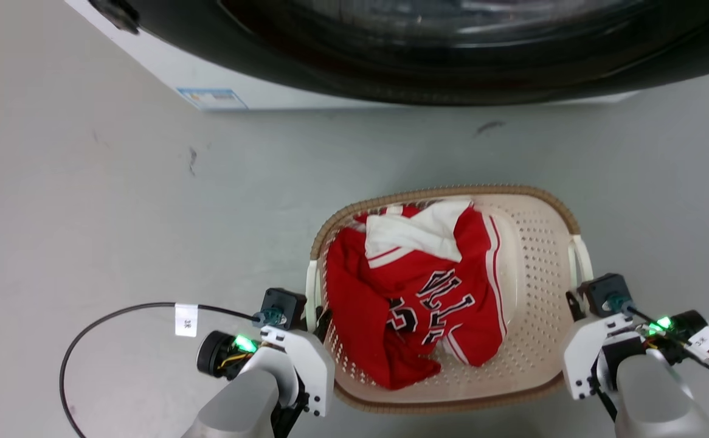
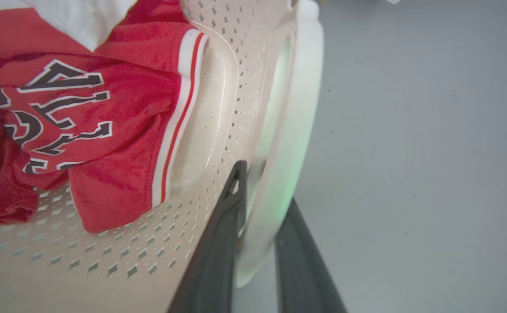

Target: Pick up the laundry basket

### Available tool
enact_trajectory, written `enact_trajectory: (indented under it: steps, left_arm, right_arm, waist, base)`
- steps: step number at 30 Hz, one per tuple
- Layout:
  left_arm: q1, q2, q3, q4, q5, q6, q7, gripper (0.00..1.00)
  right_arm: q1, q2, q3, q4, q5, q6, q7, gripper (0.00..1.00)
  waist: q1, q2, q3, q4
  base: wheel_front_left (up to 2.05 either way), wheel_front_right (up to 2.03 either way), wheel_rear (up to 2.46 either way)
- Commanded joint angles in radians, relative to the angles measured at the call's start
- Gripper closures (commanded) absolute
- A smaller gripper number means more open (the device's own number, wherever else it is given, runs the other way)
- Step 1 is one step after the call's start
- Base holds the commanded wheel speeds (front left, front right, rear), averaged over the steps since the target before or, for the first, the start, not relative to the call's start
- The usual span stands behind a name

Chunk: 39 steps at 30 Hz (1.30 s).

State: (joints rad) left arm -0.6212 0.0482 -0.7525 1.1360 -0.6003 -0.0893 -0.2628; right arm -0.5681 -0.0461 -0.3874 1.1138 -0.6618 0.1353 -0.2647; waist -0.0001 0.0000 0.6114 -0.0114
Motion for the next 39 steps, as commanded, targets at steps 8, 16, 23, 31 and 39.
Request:
enact_trajectory:
  steps: [8, 16, 23, 31, 39]
  left_arm:
    - [0.020, 0.005, 0.012, 0.070, -0.037, -0.006, -0.004, 1.00]
    - [0.024, 0.004, 0.005, 0.104, -0.076, -0.015, 0.034, 1.00]
    - [0.005, 0.003, 0.001, 0.123, -0.101, -0.014, 0.078, 1.00]
    - [-0.029, 0.026, -0.021, 0.141, -0.098, -0.021, 0.173, 1.00]
    - [-0.072, 0.058, -0.044, 0.148, -0.097, -0.029, 0.278, 1.00]
  right_arm:
    - [0.033, -0.009, 0.066, 0.074, 0.012, -0.008, 0.000, 1.00]
    - [0.032, -0.008, 0.134, 0.140, 0.056, -0.006, 0.011, 1.00]
    - [0.014, -0.006, 0.245, 0.166, 0.133, -0.005, 0.033, 1.00]
    - [0.019, -0.006, 0.401, 0.175, 0.246, -0.005, 0.154, 1.00]
    - [0.007, -0.009, 0.566, 0.177, 0.405, -0.005, 0.273, 1.00]
  waist:
    - [0.0001, 0.0000, -0.151, 0.013]
    - [0.0001, 0.0000, -0.255, 0.032]
    - [0.0001, 0.0000, -0.335, 0.041]
    - [0.0001, 0.0000, -0.423, 0.053]
    - [0.0001, 0.0000, -0.499, 0.056]
  base:
    - [0.00, 0.00, 0.00]
    - [0.00, 0.00, 0.00]
    - [0.00, 0.00, 0.00]
    - [0.00, 0.00, 0.00]
    - [0.00, 0.00, 0.00]
